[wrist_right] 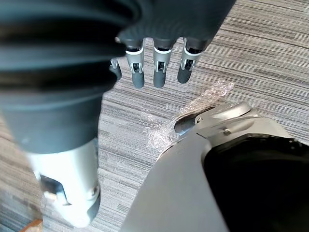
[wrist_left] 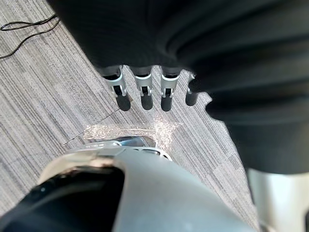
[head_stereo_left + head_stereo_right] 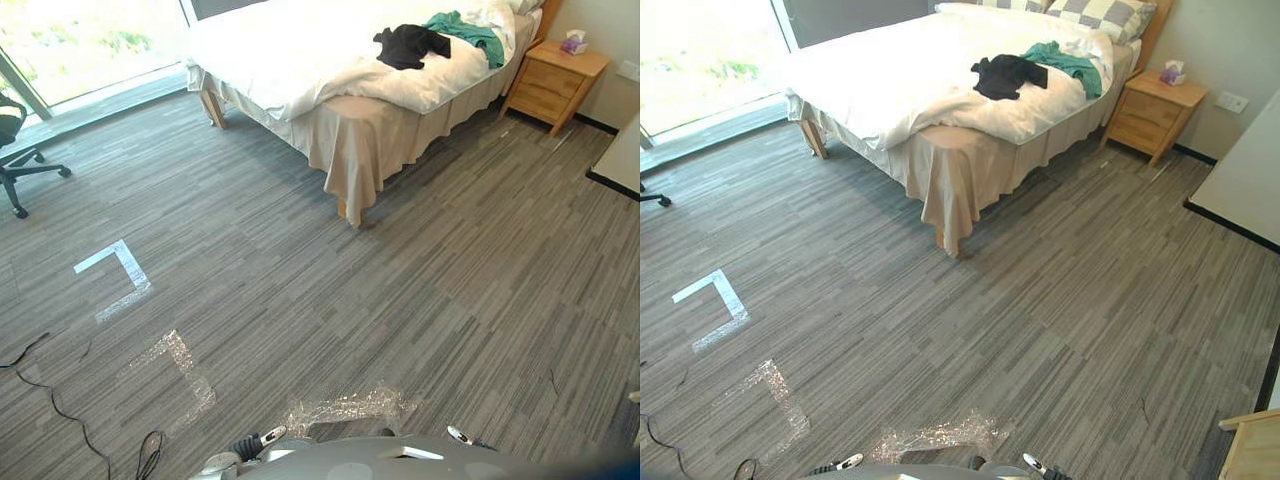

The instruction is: Tidy the bed and pick cloth on bed and put in laundry

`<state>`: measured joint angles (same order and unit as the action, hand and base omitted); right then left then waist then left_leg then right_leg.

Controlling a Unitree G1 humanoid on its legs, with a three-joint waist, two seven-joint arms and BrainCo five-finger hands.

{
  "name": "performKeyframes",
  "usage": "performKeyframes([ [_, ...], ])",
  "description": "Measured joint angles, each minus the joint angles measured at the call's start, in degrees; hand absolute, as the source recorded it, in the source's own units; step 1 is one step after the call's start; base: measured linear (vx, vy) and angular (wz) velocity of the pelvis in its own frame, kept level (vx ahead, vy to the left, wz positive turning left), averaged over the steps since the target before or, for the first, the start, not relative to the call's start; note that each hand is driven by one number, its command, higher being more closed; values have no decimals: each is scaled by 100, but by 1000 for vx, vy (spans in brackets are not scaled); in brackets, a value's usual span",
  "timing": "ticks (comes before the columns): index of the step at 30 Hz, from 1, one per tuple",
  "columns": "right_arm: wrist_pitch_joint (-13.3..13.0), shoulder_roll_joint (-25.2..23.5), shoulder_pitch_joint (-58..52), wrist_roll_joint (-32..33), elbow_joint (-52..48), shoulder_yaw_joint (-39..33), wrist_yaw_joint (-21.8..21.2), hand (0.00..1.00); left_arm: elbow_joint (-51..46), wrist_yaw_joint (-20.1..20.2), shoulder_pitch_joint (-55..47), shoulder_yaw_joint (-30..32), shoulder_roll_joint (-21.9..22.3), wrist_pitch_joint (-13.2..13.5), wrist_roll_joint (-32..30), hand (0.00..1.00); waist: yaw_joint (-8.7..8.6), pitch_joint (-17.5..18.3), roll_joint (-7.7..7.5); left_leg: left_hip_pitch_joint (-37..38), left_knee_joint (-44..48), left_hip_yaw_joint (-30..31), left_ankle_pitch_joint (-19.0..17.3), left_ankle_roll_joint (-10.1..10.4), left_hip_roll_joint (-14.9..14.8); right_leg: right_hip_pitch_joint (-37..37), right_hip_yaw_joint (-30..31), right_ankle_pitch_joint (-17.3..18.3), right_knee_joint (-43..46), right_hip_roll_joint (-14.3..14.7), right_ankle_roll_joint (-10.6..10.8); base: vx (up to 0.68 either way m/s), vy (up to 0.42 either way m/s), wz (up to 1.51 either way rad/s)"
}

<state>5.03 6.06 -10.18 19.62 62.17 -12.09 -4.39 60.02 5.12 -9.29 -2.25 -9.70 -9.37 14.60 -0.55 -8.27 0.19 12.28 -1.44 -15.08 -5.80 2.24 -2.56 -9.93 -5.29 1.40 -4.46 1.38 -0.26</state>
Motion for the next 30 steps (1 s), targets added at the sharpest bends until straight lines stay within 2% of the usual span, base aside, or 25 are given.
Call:
performKeyframes([
  [2,-43,-40,-27,59,-31,-88,1,0,0,55,46,-23,-14,6,7,0,-7,2,-10,-98,83,-21,-29,-25,-35,200,5,142,270,12,-73,-8,-37,-8],
  [4,-52,-58,-31,181,-123,-85,21,0,0,108,111,-117,-60,-2,46,0,-13,-43,-25,-219,186,-87,-122,-74,-54,772,-7,668,1275,-54,172,18,-30,-17],
  [5,-49,-63,-8,225,-215,-89,49,0,1,121,149,-121,-71,-3,55,0,15,-100,-56,-261,231,-200,-181,-129,-88,1409,-108,879,2453,-135,480,-12,-29,-54],
  [6,-71,-84,90,285,-282,-87,85,0,-2,126,174,-119,-115,1,57,0,4,-223,-38,-185,304,-427,-190,-158,-140,1978,-440,967,3648,-354,462,-2,-31,-62],
  [7,-101,-86,120,346,-270,-91,98,0,0,117,189,-124,-141,-1,54,0,-19,-294,-107,-88,298,-510,-201,-156,-141,2117,-658,1079,4068,-519,429,22,-14,-67],
  [8,-108,-139,131,460,-263,-102,122,0,9,105,194,-184,-207,-15,57,0,-54,-373,-131,79,324,-629,-270,-71,-172,2245,-963,1209,4296,-814,367,124,-23,-60],
  [10,-110,-173,133,589,-259,-105,117,0,88,87,290,-235,-244,-25,58,0,-114,-391,-169,238,439,-775,-427,128,-417,2251,-1071,1229,3667,-872,405,197,-102,-56],
  [11,-111,-155,152,613,-290,-106,103,0,200,96,403,-246,-238,-30,63,0,-170,-431,-104,264,547,-861,-543,282,-698,2283,-1115,1046,2928,-749,371,282,-216,-56],
  [12,-111,-156,149,614,-374,-93,112,0,228,124,469,-262,-247,-39,59,0,-199,-454,-76,288,596,-978,-671,410,-922,2403,-1105,557,2108,-652,390,315,-229,-60],
  [14,-117,-183,130,649,-394,-72,125,0,250,147,558,-282,-322,-55,50,0,-219,-530,-170,438,603,-1158,-776,666,-1041,2695,-956,-117,1304,-768,575,355,-279,-54],
  [15,-123,-232,68,671,-382,-75,126,0,354,137,584,-285,-366,-49,56,0,-285,-640,-227,637,605,-1254,-878,843,-1052,2755,-997,-487,1276,-963,595,384,-331,-43],
  [16,-131,-240,61,704,-368,-135,123,0,417,136,611,-286,-324,-40,64,0,-310,-730,-139,804,594,-1316,-932,865,-1158,2759,-1066,-817,1516,-919,434,389,-341,-21],
  [17,-191,-210,20,713,-390,-178,120,0,476,101,636,-316,-268,-44,62,0,-405,-781,22,917,593,-1387,-987,724,-1278,2931,-1138,-612,2079,-834,234,393,-311,-22],
  [18,-274,-204,41,693,-390,-206,117,0,496,67,620,-390,-225,-46,61,0,-472,-769,91,922,775,-1391,-785,531,-1352,3317,-1094,14,2984,-862,-19,455,-392,-27],
  [19,-343,-219,32,610,-389,-292,117,0,468,66,630,-386,-202,-13,67,0,-492,-754,108,866,1156,-1239,-488,525,-1452,3452,-1065,433,3513,-880,-249,391,-354,-29],
  [20,-358,-212,19,586,-385,-350,122,0,441,62,638,-385,-178,8,69,0,-511,-719,164,817,1365,-1091,-350,494,-1548,3437,-1082,623,3640,-834,-299,437,-407,-27],
  [21,-377,-138,31,484,-368,-436,129,0,437,-19,603,-390,-175,80,67,0,-524,-639,287,638,1879,-834,48,502,-1770,3318,-1127,887,3693,-678,-395,483,-400,-19],
  [22,-488,-130,59,345,-364,-440,123,0,425,-106,611,-376,-142,182,67,0,-521,-601,352,323,2653,-557,450,402,-1973,3086,-1129,1043,3531,-485,-437,485,-380,-23],
  [23,-548,-102,96,296,-338,-437,121,0,421,-131,607,-332,-115,283,83,0,-516,-593,365,22,3358,-324,414,434,-2030,2932,-1117,1057,3340,-367,-451,467,-309,-19],
  [24,-665,-49,171,143,-258,-419,107,0,352,-136,610,-217,-45,481,245,0,-507,-539,452,-589,4599,110,85,492,-1966,2529,-1109,1050,2861,-139,-456,553,-272,-2],
  [25,-721,-36,219,7,-214,-381,104,0,174,-135,606,-89,15,600,343,0,-495,-553,426,-1100,5399,407,-324,461,-1674,2013,-1105,970,2360,-5,-495,540,-245,10],
  [26,-734,-34,247,-92,-179,-341,103,0,116,-131,603,-72,45,666,423,0,-472,-569,394,-1325,5601,493,-490,455,-1490,1761,-1095,940,2131,32,-494,528,-213,15],
  [27,-763,-4,291,-223,-125,-312,98,0,-61,-120,587,-14,102,800,504,0,-420,-602,298,-1686,5654,407,-767,383,-1110,1301,-1058,872,1743,88,-497,323,-127,-1],
  [28,-796,7,320,-279,-90,-312,94,0,-127,-90,596,35,149,860,541,0,-327,-620,269,-1811,5521,273,-868,315,-959,1100,-1045,842,1611,102,-510,396,-151,-28],
  [30,-799,19,451,-321,-96,-316,70,0,-298,40,614,129,251,997,698,0,-27,-633,248,-2248,4420,-366,-1030,155,-618,579,-956,818,1279,135,-519,377,-135,-45],
])
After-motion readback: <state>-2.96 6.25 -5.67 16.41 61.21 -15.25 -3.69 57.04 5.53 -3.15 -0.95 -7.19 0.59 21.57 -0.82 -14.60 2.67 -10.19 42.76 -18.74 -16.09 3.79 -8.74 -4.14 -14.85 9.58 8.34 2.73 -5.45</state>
